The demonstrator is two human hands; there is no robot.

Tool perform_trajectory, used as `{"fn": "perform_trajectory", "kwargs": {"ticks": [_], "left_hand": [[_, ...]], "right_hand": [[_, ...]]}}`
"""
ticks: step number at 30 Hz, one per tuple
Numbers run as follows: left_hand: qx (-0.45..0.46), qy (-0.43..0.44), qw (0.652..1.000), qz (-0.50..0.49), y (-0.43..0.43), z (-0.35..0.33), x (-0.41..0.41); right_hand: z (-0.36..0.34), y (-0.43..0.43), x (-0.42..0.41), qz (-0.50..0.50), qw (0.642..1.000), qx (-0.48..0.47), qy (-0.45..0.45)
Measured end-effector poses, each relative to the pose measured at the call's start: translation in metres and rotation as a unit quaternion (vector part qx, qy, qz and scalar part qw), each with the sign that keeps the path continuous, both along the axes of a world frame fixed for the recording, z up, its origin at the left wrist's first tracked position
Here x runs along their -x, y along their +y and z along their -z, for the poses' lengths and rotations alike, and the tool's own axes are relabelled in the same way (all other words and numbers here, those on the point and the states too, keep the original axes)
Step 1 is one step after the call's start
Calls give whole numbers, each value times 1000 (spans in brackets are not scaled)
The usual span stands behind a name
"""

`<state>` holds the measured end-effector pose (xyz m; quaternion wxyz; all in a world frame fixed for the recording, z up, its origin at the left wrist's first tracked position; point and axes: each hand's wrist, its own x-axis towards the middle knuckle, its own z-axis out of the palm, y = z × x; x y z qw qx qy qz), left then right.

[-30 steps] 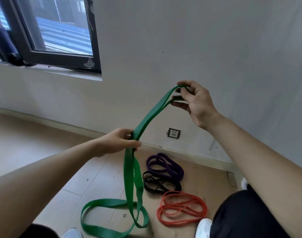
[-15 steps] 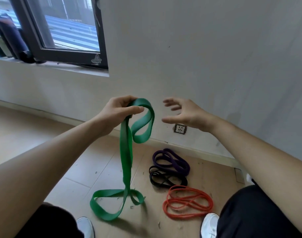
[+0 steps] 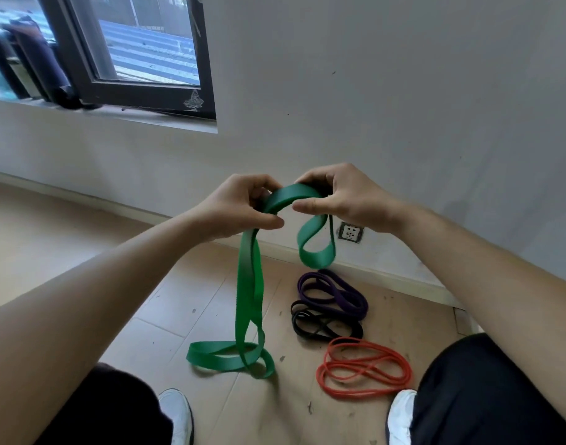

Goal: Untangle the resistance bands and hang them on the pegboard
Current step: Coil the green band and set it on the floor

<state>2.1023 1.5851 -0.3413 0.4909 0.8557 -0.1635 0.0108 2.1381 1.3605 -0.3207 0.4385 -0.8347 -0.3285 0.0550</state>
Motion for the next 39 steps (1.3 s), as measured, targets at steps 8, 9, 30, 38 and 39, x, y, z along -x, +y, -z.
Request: {"fn": "perform_trajectory", "kwargs": {"ticks": [8, 9, 30, 38, 39], "left_hand": [[-31, 57, 998, 16, -9, 25, -5], [-23, 62, 998, 16, -10, 27, -6], [220, 126, 966, -52, 13, 8, -22], [223, 113, 968, 1, -3, -1, -11], [215, 108, 971, 13, -8, -2, -9]], "right_hand": [[-11, -3, 4, 18, 983, -184, -5], [-13, -6, 4, 25, 977, -212, 4], [35, -75, -40, 97, 980, -99, 145], [35, -42, -23, -22, 979, 21, 202], [31, -33, -18, -43, 979, -1, 200]]}}
